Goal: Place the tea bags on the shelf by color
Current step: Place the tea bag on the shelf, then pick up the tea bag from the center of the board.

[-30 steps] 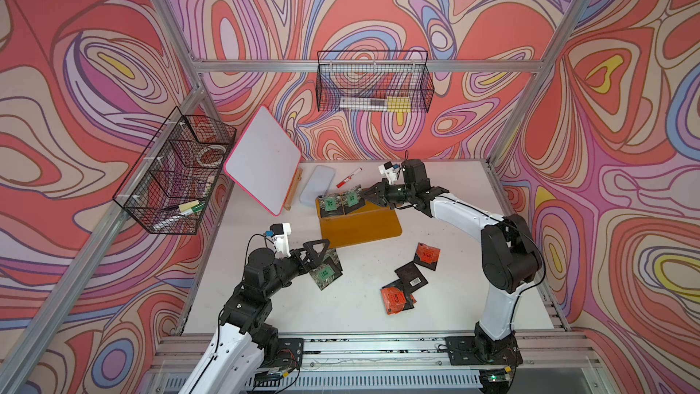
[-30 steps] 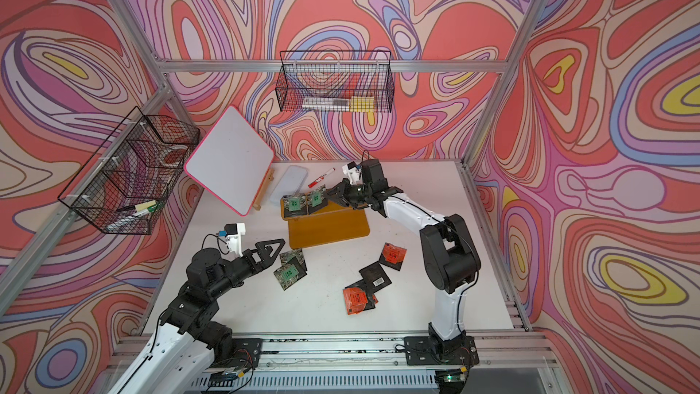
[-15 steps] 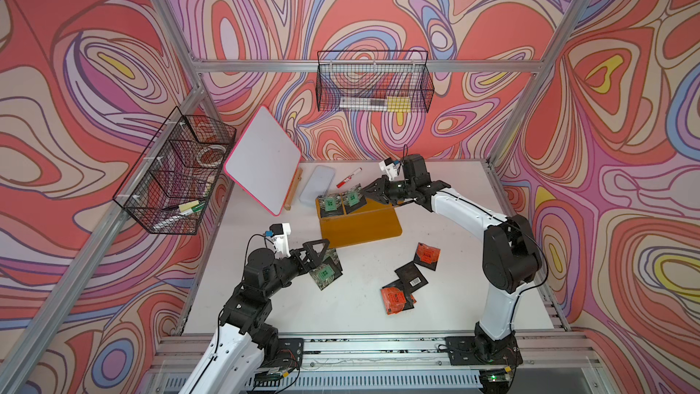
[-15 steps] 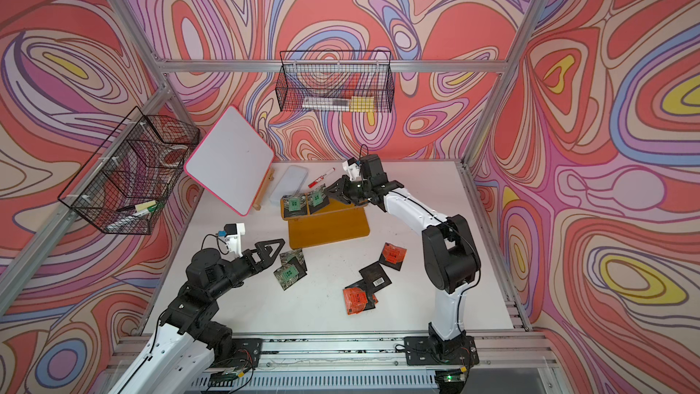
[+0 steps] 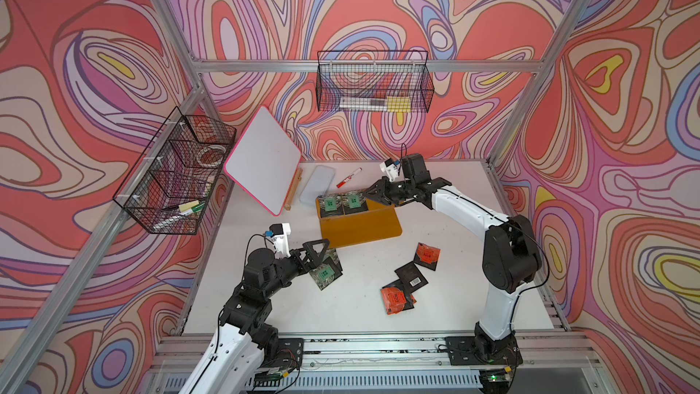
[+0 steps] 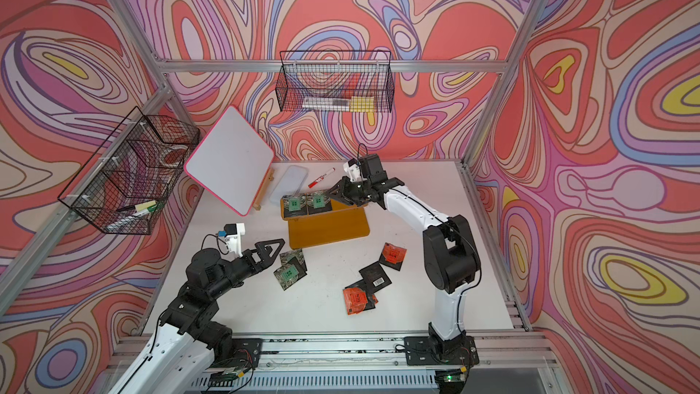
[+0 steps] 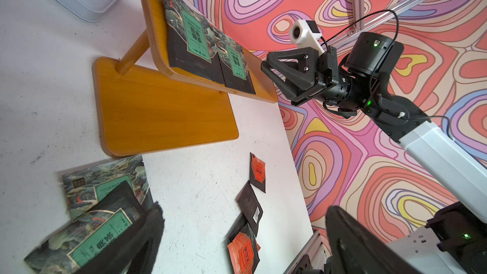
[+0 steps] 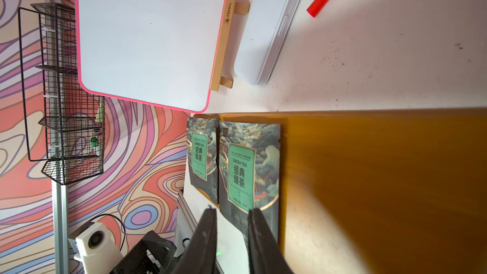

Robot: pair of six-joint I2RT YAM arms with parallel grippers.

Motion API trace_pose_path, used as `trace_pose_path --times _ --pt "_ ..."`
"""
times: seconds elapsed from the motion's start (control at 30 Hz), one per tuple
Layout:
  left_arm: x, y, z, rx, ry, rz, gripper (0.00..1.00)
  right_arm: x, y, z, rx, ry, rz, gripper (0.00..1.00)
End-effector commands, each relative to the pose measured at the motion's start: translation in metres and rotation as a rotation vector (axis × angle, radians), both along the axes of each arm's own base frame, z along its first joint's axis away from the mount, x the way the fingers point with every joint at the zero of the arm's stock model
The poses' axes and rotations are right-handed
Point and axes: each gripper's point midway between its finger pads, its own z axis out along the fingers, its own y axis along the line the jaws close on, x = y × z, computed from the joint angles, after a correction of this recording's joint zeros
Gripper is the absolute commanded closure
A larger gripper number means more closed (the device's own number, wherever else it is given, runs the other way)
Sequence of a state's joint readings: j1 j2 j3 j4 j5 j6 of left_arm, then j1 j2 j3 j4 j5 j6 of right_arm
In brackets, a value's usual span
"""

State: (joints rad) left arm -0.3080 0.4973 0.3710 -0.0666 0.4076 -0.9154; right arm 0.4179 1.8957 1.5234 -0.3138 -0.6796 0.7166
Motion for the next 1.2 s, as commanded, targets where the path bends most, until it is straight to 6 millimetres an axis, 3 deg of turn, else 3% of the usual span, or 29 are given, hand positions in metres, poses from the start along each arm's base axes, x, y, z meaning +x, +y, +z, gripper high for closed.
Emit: trace_pose_path --times 0.0,0.27,0.3,0.47,0.67,0.83,0.97,1.17 --pt "-0.002 0.003 -0.007 0.034 0.012 0.01 0.01 0.004 -0.004 0.004 -0.02 -0.031 0.0 0.77" --pt "-0.011 0.028 -0.045 0.204 0.162 0.092 0.01 -0.019 -0.016 0.026 -0.049 -0.105 0.027 0.74" --pt "-0.012 0.031 -0.052 0.227 0.184 0.103 0.01 -0.027 -0.02 0.034 -0.047 -0.126 0.028 0.73" --pt "-0.013 0.036 -0.074 0.287 0.244 0.108 0.01 -0.06 -0.03 0.032 -0.084 -0.163 0.045 0.72" --pt "-0.011 0.035 -0.1 0.321 0.313 0.094 0.01 -0.111 -0.027 0.014 -0.195 -0.261 0.121 0.71" --pt "-0.012 0.033 -0.115 0.299 0.359 0.097 0.01 -0.154 -0.011 -0.019 -0.266 -0.277 0.215 0.7" --pt "-0.014 0.03 -0.13 0.265 0.387 0.093 0.01 -0.175 0.0 -0.041 -0.283 -0.257 0.254 0.67" --pt "-0.014 0.025 -0.141 0.24 0.404 0.08 0.01 -0.194 0.019 -0.058 -0.275 -0.244 0.284 0.67"
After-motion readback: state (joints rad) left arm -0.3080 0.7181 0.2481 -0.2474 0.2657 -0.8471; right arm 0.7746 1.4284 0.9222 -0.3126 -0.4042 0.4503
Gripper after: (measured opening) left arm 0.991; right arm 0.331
